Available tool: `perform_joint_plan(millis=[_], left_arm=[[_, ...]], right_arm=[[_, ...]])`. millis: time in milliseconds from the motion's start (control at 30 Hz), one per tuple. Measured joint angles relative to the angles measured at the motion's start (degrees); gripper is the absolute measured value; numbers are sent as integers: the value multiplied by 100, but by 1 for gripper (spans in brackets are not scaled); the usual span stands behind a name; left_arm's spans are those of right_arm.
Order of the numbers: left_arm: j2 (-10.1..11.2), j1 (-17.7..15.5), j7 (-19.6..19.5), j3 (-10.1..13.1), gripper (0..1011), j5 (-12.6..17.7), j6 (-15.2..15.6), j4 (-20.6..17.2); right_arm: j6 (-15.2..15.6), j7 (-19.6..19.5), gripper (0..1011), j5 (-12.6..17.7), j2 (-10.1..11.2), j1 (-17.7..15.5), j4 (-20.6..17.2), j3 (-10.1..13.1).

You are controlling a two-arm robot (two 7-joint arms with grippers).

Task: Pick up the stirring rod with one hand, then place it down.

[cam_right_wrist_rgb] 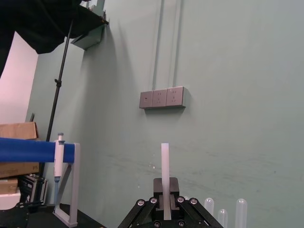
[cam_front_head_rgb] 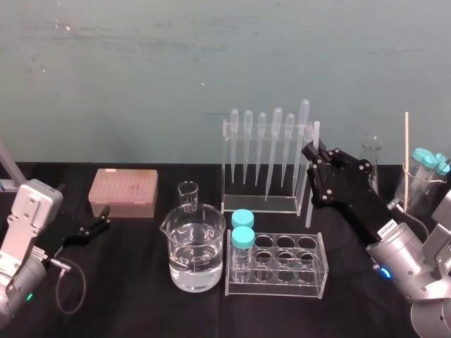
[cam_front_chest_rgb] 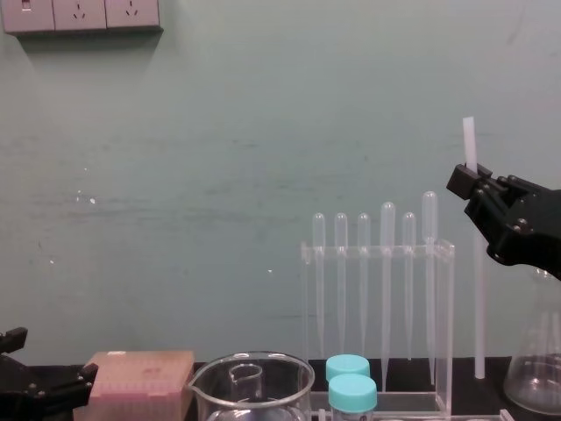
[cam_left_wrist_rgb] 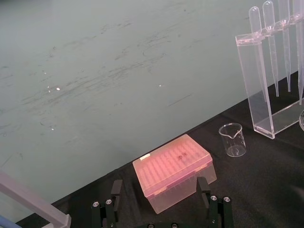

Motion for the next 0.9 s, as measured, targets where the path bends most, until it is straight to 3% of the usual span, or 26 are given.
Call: perform_joint_plan(millis=[700, 900], left_arm=[[0, 0, 0, 0, 1000, 0, 0, 0], [0, 0, 0, 0, 1000, 0, 0, 0]], right_arm=[[2, 1, 72, 0, -1, -2, 0, 5], [132, 94, 71, 3, 30, -105, -123, 62]])
